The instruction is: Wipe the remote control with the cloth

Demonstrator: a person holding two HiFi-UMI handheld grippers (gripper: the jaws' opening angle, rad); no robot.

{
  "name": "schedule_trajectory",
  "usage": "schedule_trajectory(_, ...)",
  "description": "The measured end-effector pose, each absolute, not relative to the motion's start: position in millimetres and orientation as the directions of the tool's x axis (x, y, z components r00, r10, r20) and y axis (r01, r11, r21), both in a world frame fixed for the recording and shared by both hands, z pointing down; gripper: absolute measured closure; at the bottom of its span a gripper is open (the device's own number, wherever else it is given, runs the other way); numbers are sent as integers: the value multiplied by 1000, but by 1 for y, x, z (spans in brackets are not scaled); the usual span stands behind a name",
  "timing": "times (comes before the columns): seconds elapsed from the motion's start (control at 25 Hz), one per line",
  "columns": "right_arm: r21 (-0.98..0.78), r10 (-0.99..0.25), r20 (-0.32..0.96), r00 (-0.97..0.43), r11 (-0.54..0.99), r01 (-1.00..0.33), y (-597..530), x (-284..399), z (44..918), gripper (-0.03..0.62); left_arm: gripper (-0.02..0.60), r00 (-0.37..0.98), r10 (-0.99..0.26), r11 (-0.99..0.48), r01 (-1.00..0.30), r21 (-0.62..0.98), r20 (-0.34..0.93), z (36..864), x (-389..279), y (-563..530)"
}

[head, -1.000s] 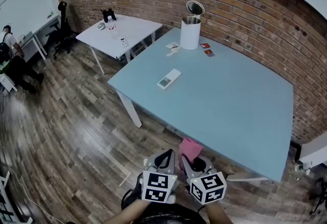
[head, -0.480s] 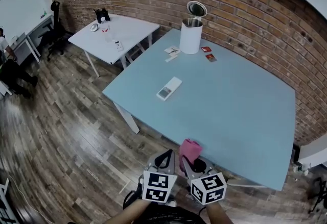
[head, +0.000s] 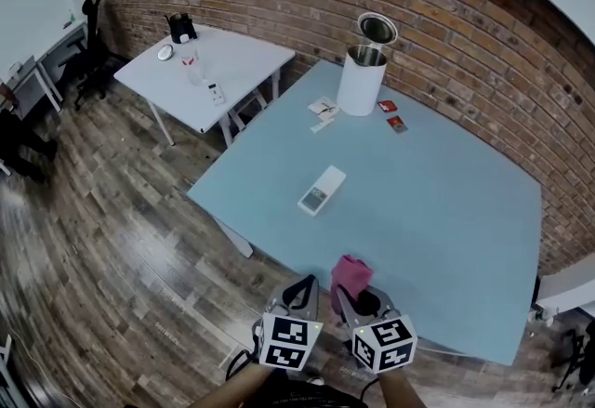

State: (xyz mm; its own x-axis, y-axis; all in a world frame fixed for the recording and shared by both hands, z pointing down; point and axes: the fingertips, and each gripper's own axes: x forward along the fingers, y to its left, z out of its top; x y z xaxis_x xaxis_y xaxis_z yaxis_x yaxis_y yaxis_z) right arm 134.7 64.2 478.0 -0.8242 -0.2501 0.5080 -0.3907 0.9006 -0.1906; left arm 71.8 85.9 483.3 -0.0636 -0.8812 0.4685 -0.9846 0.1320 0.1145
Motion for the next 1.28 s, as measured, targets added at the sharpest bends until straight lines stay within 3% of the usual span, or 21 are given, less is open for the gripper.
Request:
schedule_trajectory(0.68, -90, -303, 576, -759, 900, -427, 8, 48, 464, 528, 572, 45, -853, 18, -993, 116, 521, 512, -10, 36)
schedule_trajectory(1.28, 28, -284, 614, -737, 940, -339, -65, 22, 449, 526, 416, 70, -808, -1, -993, 118, 585, 536, -24, -16)
